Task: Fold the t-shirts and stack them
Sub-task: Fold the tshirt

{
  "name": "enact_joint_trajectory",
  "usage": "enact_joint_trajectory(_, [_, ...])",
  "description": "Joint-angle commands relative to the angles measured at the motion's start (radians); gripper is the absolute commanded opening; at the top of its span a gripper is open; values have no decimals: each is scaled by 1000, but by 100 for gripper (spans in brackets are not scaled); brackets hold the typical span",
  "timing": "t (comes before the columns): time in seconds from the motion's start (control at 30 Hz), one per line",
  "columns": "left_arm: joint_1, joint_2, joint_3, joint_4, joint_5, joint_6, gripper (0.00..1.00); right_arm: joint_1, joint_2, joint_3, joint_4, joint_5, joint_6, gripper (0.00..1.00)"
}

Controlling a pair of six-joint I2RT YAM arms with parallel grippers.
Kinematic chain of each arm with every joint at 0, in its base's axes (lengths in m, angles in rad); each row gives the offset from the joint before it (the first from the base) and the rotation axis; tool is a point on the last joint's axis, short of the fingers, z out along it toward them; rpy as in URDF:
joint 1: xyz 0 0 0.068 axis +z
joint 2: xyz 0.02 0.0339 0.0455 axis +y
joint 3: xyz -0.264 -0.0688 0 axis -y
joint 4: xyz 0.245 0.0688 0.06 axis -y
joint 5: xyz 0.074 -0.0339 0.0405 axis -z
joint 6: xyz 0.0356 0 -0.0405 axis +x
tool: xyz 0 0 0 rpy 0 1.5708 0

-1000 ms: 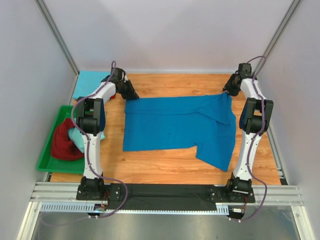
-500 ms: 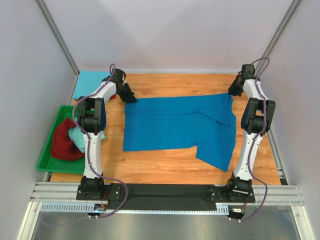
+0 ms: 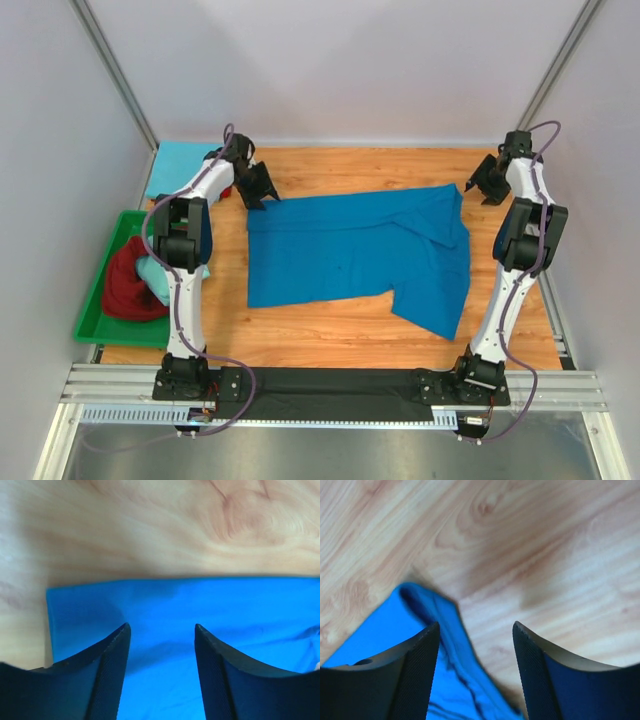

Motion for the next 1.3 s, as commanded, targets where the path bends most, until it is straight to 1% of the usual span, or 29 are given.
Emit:
enact_joint_trajectory(0.0, [-52, -140, 72, -104, -30, 114, 63, 24, -168, -19, -103, -12, -33, 63])
enact_joint_trajectory(0.03, [-61, -172, 76, -118, -35, 136, 63, 46, -241, -59, -92, -27, -25, 63])
enact_joint_trajectory(0.07, [-72, -190, 77, -139, -43, 153, 63, 58, -278, -178, -30, -40, -12, 63])
enact_joint_trajectory(0.1, [-94, -210, 70, -150, -52, 168, 63, 72, -318, -231, 13, -75, 25, 64])
enact_joint_trajectory(0.13, [-104, -253, 52, -153, -57, 197, 63, 107, -358, -277, 49, -98, 36, 65])
enact_joint_trajectory(0.2, [-127, -301, 5, -155, -58, 222, 60, 147, -360, -309, 58, -109, 62, 60])
enact_joint_trajectory(0.23, [-153, -343, -11, -155, -58, 251, 58, 184, -348, -297, 35, -100, 73, 56])
enact_joint_trajectory(0.27, [-166, -364, -25, -169, -58, 269, 56, 201, -314, -279, -38, -81, 89, 55])
enact_joint_trajectory(0.3, [-175, -400, -55, -178, -60, 283, 55, 227, -300, -247, -64, -63, 109, 53])
enact_joint_trajectory(0.33, [-196, -420, -78, -179, -52, 311, 53, 239, -287, -239, -83, -51, 163, 47])
enact_joint_trajectory(0.37, [-204, -440, -106, -172, -43, 321, 53, 253, -270, -225, -128, -17, 197, 44])
enact_joint_trajectory(0.4, [-212, -459, -156, -172, -35, 326, 52, 267, -263, -213, -143, 51, 226, 44])
enact_joint_trajectory(0.47, [-219, -516, -212, -158, -32, 328, 50, 317, -256, -210, -131, 78, 278, 45])
enact_joint_trajectory(0.53, [-221, -568, -288, -134, -6, 328, 49, 346, -231, -186, -143, 141, 323, 50])
enact_joint_trajectory(0.57, [-220, -583, -310, -129, 3, 332, 49, 348, -218, -178, -164, 150, 377, 51])
enact_joint_trajectory(0.7, [-220, -646, -397, -117, 17, 332, 48, 360, -152, -136, -235, 173, 494, 51])
enact_joint_trajectory(0.83, [-221, -666, -414, -121, 6, 343, 48, 368, -147, -155, -201, 207, 537, 51])
enact_joint_trajectory(0.97, [-220, -666, -405, -129, 3, 354, 48, 369, -115, -126, -207, 218, 553, 48])
enact_joint_trajectory(1.27, [-220, -638, -394, -135, 12, 365, 47, 368, -78, -98, -210, 230, 559, 35])
